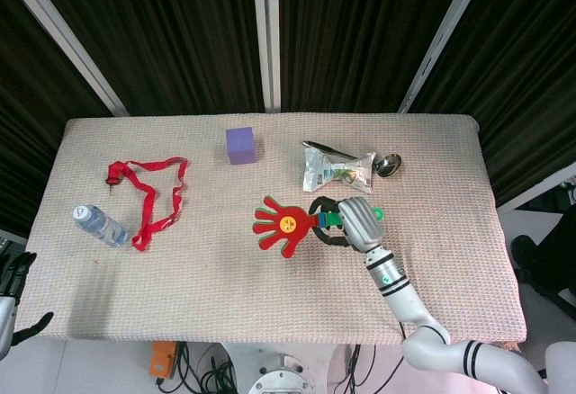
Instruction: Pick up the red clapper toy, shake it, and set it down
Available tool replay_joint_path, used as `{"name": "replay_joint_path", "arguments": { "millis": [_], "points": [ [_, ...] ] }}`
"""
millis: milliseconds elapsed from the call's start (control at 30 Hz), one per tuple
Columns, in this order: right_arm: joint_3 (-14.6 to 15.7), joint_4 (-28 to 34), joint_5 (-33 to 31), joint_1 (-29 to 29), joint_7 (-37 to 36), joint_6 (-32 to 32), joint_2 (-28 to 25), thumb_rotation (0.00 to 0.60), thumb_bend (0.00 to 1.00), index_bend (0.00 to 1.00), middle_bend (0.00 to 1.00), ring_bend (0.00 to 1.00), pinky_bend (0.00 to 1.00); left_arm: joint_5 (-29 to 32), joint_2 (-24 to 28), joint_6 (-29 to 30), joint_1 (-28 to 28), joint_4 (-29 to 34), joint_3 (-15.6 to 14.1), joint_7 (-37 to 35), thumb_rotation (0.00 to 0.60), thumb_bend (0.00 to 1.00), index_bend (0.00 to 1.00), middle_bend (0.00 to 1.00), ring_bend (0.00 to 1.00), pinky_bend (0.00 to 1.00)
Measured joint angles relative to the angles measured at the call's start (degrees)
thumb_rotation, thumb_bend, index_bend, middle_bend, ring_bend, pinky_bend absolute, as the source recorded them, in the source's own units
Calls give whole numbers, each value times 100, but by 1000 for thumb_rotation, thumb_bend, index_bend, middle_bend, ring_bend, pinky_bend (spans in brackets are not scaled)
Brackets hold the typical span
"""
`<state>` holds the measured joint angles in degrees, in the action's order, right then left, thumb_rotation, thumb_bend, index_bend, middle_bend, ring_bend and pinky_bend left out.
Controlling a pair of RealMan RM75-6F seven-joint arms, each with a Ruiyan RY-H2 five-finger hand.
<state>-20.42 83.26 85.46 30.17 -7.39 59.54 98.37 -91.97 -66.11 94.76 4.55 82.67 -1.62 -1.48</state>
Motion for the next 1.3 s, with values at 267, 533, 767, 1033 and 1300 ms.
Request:
{"name": "replay_joint_path", "arguments": {
  "millis": [267,533,767,1033,1300],
  "points": [
    [99,-1013,-1060,264,-13,-99,1131,600,327,879,706,743,999,16,12,-10,21,-37,-21,-171,600,119,46,69,0,0],
    [198,-1360,-1097,594,26,-286,1371,600,40,164,114,48,144,49,25,0,57,-62,-31,-287,600,118,46,69,0,0],
    [296,-1174,-1029,647,395,-209,1105,600,0,0,0,0,0,59,25,-1,64,-72,-26,-355,600,118,46,69,0,0],
    [513,-153,-762,322,849,408,241,600,22,0,0,0,0,35,43,25,64,-27,-17,-354,600,118,45,69,0,0],
    [1391,1078,-101,-766,2123,1673,-1578,600,46,0,0,0,0,-22,42,69,62,66,-13,-258,600,118,46,69,0,0]
  ]
}}
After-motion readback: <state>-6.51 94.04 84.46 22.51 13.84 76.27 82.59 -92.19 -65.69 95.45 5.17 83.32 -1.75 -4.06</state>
